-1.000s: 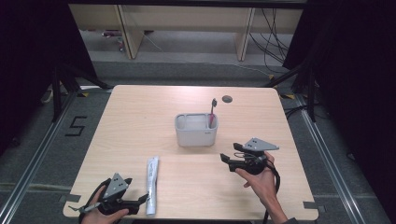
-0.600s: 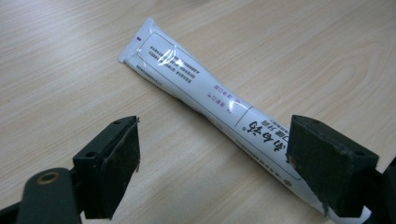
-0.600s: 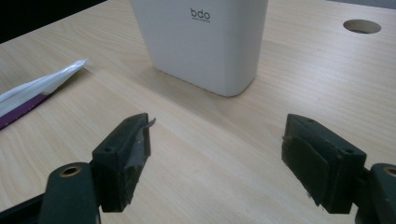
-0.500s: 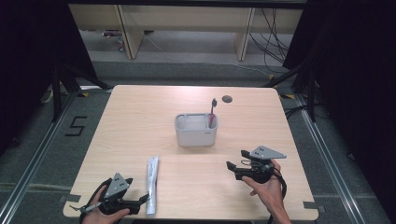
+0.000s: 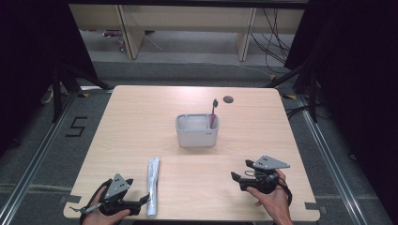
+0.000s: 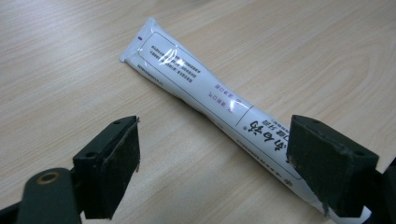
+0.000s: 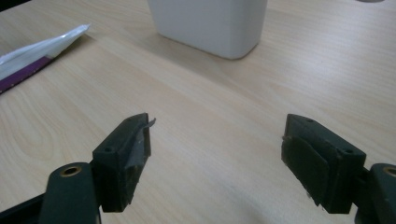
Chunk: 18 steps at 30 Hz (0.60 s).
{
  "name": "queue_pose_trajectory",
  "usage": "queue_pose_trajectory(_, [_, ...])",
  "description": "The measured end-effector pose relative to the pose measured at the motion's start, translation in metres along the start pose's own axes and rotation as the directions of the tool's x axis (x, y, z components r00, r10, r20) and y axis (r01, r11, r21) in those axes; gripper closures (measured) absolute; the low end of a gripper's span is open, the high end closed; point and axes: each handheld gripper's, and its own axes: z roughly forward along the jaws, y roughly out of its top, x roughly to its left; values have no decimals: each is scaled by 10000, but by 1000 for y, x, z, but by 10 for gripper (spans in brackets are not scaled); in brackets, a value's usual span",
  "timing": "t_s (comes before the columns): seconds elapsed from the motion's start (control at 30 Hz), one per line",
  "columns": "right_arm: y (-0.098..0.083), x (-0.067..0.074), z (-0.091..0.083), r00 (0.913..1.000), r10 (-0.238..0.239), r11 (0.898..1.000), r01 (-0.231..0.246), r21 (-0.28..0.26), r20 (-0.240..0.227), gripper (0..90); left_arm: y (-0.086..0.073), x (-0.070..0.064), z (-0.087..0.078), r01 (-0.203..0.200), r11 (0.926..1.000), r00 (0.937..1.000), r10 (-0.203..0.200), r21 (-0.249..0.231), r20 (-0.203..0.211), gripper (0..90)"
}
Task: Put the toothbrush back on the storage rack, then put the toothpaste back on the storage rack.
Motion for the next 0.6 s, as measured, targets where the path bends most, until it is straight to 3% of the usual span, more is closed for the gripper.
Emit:
queue_pose_trajectory(0.07, [-4,0,-1,10000,-12,10000,12,15,-77,248,0,-1,0,78,10000,10000,-78,-44,17,168])
queue_pose_trajectory(0.13, [-8,3,-3,9991,410,9991,-409,148,-55,248,0,-2,0,68,9999,10000,-68,-89,34,168])
queue_pose_trajectory(0.17, [-10,1,-6,10000,50,9996,-51,290,12,248,0,-1,0,58,10000,10000,-58,-77,14,168])
queue_pose_trajectory(0.27, [-15,3,-8,9996,276,9993,-274,273,-100,248,0,-1,0,66,10000,10000,-66,-46,-8,168])
queue_pose_trajectory(0.53, [-24,4,-15,9999,-93,9988,99,486,-130,250,0,0,-1,105,9999,9999,-105,-118,-24,164])
queue_pose_trajectory(0.57, [-25,6,-16,9996,190,9985,-179,520,-204,251,1,-1,1,371,9987,9993,-371,-347,7,162])
queue_pose_trajectory(0.6, [-26,3,-17,10000,-13,9990,17,455,-80,250,1,-1,1,397,9985,9992,-395,-375,57,162])
